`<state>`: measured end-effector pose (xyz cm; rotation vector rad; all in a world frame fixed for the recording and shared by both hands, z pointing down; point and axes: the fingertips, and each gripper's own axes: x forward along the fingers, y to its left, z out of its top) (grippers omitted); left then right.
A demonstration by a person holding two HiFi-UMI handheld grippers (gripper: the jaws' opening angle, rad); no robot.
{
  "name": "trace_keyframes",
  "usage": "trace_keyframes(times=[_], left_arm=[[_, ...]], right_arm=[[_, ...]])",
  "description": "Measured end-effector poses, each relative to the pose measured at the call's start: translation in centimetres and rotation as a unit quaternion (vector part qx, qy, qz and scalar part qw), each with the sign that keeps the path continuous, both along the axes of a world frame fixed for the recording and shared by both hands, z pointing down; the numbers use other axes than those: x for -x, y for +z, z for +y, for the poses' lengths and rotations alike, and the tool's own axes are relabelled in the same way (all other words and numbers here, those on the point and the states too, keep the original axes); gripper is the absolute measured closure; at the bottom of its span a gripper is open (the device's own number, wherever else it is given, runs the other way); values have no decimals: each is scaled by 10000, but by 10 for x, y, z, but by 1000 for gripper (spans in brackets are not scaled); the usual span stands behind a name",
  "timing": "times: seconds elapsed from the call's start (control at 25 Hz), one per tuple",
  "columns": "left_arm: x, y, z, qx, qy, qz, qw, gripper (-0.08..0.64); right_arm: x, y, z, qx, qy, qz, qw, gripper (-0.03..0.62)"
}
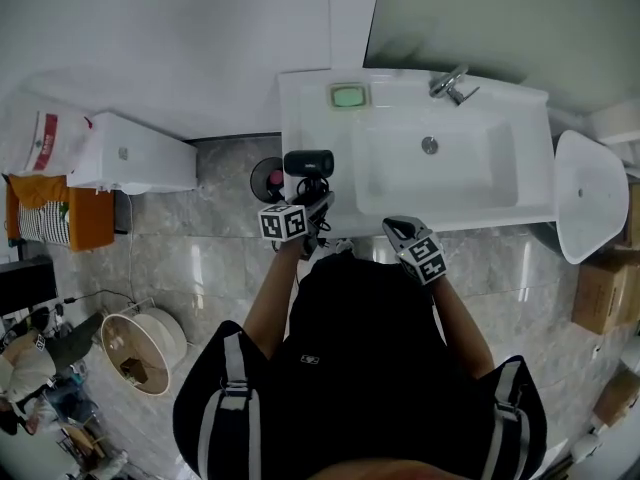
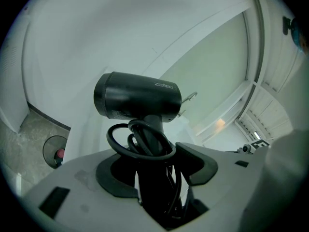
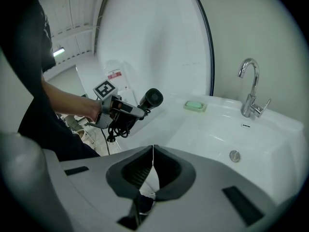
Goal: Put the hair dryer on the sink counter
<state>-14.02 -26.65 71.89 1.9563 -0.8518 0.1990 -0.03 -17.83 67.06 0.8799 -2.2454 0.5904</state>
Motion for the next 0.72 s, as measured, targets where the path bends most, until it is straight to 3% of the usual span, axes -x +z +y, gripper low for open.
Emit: trace_keyframes(times=[0.36,0.72], left_arm=[[-8,30,-14,472,23,-409,9980,321],[-12,52,-26,638,-6,-672,9957,321]], right_arm=[[1,-2,-4,38,123,-93,9999,531],[5,-4,-10,23,90,-132,9999,531]])
